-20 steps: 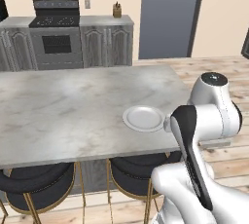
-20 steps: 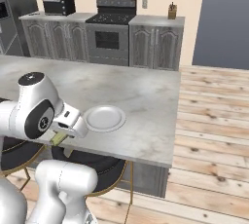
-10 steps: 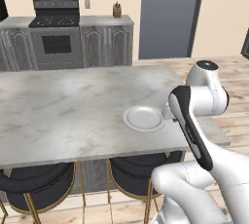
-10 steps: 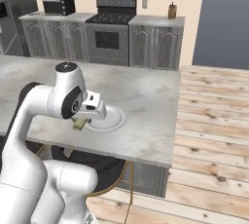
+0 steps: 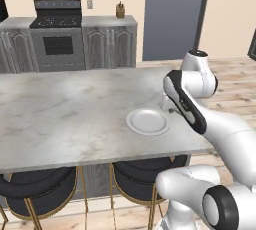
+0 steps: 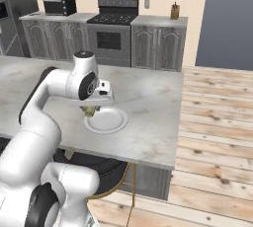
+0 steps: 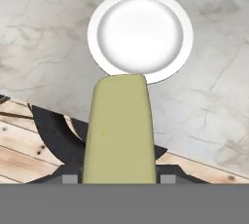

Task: Retrieve the butter from the fridge and place it on a plate on the dining table. Then retrieve the butter knife by the fridge and place it near the plate.

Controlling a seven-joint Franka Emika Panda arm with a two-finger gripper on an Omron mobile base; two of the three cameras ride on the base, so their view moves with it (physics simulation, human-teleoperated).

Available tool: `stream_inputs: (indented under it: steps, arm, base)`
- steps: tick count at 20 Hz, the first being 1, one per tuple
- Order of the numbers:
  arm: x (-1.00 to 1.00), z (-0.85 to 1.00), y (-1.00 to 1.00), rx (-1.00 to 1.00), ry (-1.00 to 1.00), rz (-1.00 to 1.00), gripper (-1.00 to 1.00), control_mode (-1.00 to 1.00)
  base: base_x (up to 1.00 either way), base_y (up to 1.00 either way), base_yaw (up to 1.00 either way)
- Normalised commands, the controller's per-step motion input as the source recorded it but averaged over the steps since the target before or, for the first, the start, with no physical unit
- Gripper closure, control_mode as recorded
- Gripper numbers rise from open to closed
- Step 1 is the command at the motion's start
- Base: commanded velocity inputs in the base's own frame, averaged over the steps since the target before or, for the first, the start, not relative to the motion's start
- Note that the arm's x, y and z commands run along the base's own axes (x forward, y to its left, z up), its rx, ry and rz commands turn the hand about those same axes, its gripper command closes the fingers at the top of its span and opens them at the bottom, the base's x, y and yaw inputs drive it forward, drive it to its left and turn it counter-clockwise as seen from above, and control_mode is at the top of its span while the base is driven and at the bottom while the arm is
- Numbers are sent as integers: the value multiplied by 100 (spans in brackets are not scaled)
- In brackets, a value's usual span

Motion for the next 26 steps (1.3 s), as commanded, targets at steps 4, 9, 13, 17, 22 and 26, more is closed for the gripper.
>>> stream_inputs:
  steps: [4, 9, 13, 17, 22, 26]
  arm:
    - [75, -10, 15, -3, 1, 2, 100, -100]
    - [71, -28, 4, -7, 0, 0, 100, -100]
    - [67, -41, 0, -2, 0, 0, 100, -100]
    - [53, -41, 0, 2, 0, 2, 100, -100]
    - [38, -39, 0, 1, 4, 4, 100, -100]
    - [23, -53, 0, 0, 15, 0, 100, -100]
  base:
    - [0, 0, 0]
    - [0, 0, 0]
    - [0, 0, 0]
    - [0, 0, 0]
    - [0, 0, 0]
    - [0, 0, 0]
